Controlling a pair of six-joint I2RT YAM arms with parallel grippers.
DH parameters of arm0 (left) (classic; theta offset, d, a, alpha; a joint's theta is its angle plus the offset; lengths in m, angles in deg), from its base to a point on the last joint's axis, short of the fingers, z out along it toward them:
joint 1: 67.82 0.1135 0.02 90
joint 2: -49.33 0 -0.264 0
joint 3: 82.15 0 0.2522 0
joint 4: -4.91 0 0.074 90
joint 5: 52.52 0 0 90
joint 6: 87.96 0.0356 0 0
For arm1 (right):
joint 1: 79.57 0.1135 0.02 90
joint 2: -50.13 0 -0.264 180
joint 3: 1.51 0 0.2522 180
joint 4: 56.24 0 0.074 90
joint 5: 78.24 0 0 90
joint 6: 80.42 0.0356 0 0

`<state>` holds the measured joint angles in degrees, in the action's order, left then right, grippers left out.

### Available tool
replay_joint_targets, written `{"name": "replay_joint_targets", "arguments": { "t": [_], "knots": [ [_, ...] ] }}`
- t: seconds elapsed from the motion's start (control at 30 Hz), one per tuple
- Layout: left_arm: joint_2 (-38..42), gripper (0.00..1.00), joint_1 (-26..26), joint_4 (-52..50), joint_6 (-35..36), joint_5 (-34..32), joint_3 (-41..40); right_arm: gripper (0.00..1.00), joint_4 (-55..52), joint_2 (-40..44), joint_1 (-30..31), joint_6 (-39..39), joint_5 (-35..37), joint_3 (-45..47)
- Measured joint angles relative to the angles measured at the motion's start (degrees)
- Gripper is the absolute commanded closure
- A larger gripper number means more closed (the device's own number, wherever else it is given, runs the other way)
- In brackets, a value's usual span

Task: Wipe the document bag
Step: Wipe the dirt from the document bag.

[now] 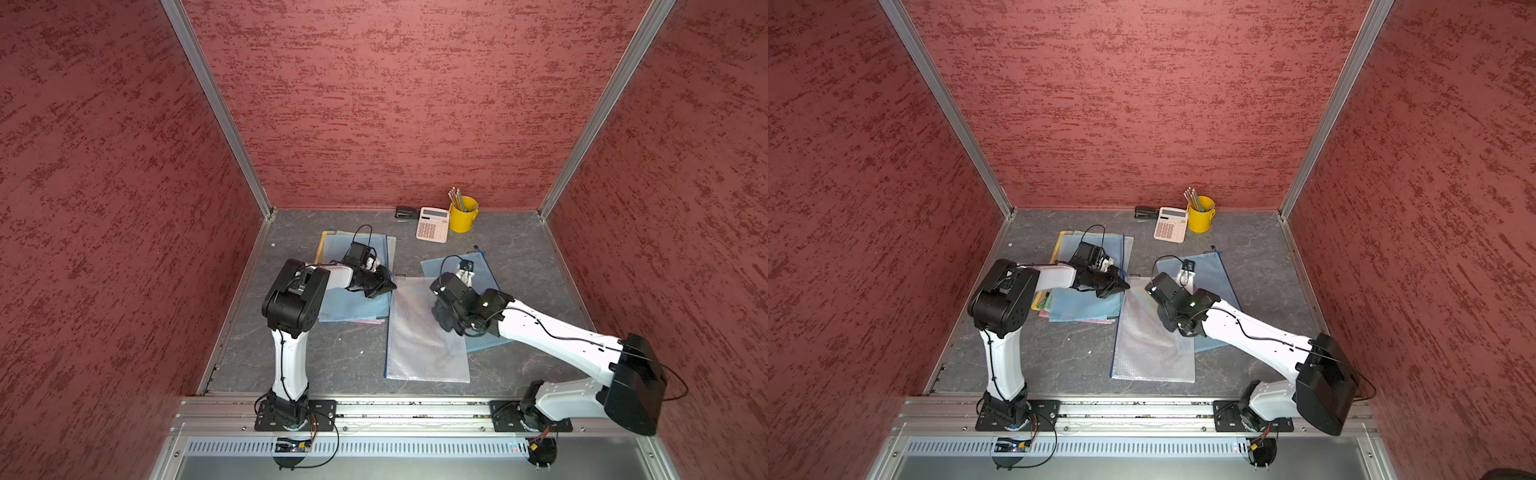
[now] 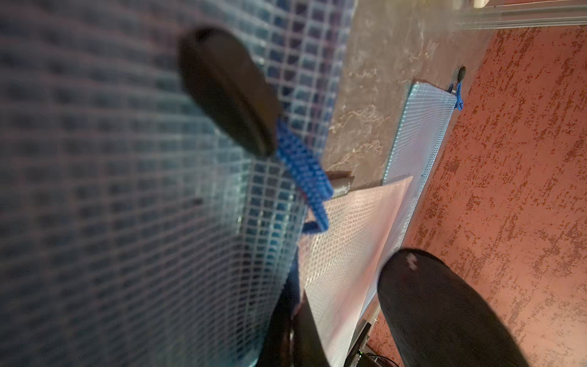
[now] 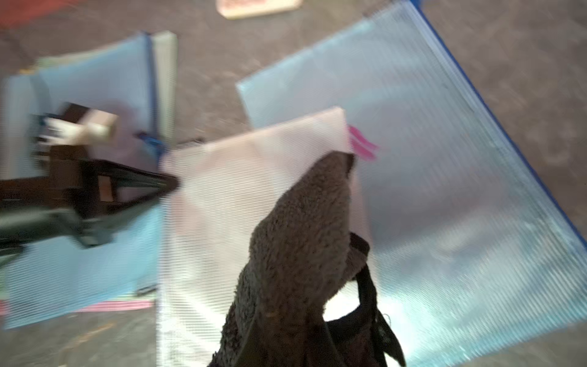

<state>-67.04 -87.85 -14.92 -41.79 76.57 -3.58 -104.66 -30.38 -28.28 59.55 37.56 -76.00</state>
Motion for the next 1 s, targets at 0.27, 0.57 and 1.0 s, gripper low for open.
{"name": "replay_joint_targets", "arguments": {
  "t": [0.27,0.57,1.0],
  "knots": [
    [0.02,1.0,-0.94,1.01,-2.03,-1.09,0.0,1.0,19.15,-23.34,9.86,-9.11,-8.26,0.63],
    [0.02,1.0,-1.14,0.98,-3.28,-1.01,-0.02,1.0,29.14,-20.35,15.5,-3.1,-8.59,11.52],
    [-0.52,1.0,-1.11,-0.79,-0.87,-1.33,1.86,1.0,-4.68,1.79,20.59,14.58,-10.91,11.69]
  ]
}}
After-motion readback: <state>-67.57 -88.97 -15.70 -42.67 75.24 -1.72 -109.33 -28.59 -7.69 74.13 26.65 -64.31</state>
